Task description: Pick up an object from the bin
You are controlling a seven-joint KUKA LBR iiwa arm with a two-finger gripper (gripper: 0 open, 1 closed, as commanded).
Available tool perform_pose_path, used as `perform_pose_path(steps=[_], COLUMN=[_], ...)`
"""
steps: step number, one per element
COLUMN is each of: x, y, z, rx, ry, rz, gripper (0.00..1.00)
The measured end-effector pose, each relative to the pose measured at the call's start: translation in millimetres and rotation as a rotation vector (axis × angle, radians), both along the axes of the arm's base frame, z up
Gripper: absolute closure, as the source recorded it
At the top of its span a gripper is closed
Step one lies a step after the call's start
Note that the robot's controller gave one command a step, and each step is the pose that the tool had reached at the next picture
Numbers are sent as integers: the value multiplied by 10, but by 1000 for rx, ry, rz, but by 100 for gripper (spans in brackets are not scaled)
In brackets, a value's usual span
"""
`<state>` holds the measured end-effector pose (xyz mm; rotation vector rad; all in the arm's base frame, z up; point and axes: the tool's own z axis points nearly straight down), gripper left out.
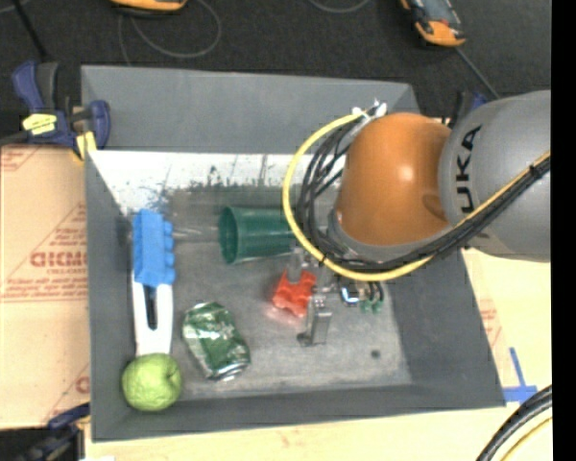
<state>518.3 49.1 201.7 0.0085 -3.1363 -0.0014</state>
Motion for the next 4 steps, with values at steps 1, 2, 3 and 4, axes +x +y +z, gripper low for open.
perform_pose_path(steps=[1,2,3,4], x=[15,180,472,526], y=[-1,-209,-390,-408], z=[44,-416,-945,-1041], rx=[1,2,0,-1], ry=[-8,-17,-12,-11], rz=[-1,-43,-183,-198], gripper=[0,0,0,0])
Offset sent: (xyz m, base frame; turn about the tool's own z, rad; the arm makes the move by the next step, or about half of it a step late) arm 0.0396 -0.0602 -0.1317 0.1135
